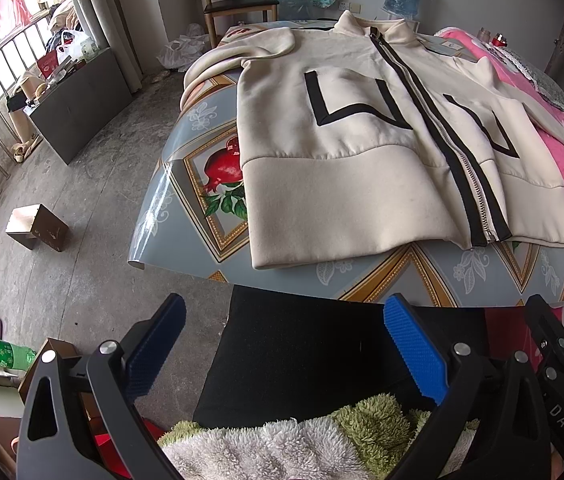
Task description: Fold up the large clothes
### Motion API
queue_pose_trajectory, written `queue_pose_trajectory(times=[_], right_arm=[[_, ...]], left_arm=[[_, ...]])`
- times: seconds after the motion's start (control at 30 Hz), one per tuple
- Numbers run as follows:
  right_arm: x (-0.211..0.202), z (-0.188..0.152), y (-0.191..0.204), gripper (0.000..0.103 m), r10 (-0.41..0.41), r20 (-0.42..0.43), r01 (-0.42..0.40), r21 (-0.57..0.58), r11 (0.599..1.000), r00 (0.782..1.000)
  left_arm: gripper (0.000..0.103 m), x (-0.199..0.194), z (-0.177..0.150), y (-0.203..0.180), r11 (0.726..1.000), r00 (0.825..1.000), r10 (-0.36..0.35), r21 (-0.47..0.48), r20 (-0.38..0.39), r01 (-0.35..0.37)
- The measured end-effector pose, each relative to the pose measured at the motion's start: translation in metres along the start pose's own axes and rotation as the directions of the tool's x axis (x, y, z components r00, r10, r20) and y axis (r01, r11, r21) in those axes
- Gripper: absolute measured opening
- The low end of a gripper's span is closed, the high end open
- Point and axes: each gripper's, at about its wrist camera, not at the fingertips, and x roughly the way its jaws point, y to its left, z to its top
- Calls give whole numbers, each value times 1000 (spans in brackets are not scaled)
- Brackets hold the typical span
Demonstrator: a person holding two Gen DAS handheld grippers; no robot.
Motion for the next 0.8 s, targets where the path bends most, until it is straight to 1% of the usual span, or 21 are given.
queue_pose_trajectory(times=[0.5, 0.8], right_arm=[[0, 2, 2, 97, 3, 1, -3, 0, 1000, 1000], [4, 5, 3, 97, 7, 1, -7, 3, 1000, 1000]], left_arm=[[98, 0, -1, -1, 1000, 1000, 7, 3, 4, -7], [98, 5, 3, 0, 1000, 1000, 11, 8, -6, -10]])
